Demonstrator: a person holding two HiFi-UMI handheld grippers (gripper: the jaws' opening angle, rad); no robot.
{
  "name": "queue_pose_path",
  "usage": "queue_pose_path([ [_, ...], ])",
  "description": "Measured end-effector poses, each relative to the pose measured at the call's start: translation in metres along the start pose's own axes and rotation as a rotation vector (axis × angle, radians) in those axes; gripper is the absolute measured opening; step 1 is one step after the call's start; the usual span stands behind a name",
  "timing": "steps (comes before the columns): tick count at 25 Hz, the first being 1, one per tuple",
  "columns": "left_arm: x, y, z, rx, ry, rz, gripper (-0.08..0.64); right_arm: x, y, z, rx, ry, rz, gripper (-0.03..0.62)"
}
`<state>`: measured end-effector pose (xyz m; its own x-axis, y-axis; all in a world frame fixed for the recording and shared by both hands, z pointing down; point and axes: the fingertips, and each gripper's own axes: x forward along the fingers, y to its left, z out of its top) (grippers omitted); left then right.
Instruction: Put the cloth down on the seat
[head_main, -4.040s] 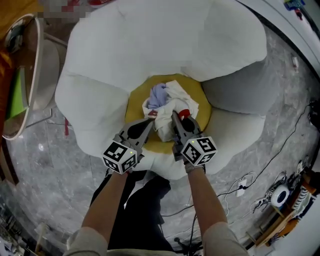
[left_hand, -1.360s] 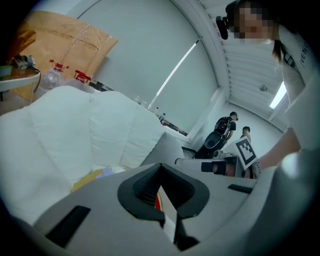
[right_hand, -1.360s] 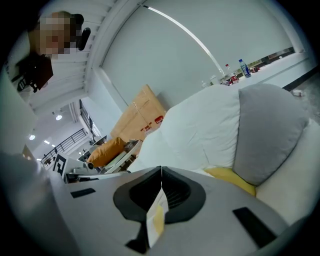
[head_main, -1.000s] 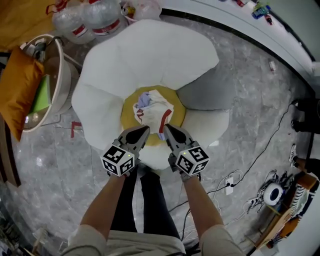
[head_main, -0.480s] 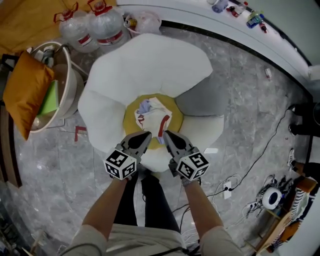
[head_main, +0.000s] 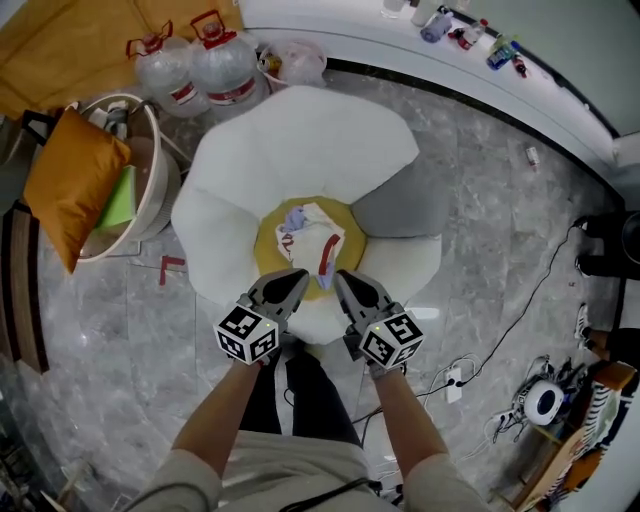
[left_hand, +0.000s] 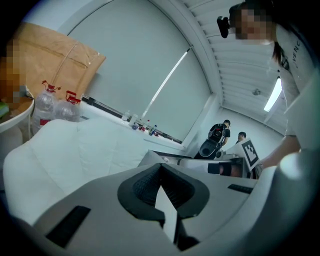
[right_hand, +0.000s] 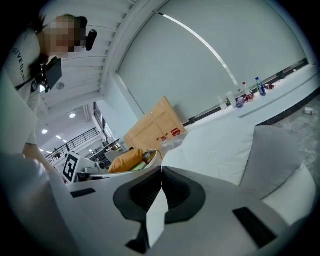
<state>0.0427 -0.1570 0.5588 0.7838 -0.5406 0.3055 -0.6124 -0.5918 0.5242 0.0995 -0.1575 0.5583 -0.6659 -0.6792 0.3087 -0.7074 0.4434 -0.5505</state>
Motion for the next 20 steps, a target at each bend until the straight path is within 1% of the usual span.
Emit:
queue_pose_path([
  [3,-0.009,-0.012,0.007,-0.006,-0.007,0.005,0.014,-0.007,0.012,0.01,-0.003,-0.009,0.007,0.018],
  [6,-0.018,-0.024,0.014,0.006,-0.012,0.002,0.014,-0.014,0.026,0.02,-0.01,-0.019,0.023,0.018],
  [12,-0.037,-0.045,0.034,0.048,-0.021,-0.016,0.014,-0.026,0.055,0.038,-0.036,-0.022,0.049,0.018],
  [20,-0.064,-0.077,0.071,0.09,-0.052,-0.052,0.014,-0.045,0.097,0.073,-0.07,-0.05,0.086,0.018],
])
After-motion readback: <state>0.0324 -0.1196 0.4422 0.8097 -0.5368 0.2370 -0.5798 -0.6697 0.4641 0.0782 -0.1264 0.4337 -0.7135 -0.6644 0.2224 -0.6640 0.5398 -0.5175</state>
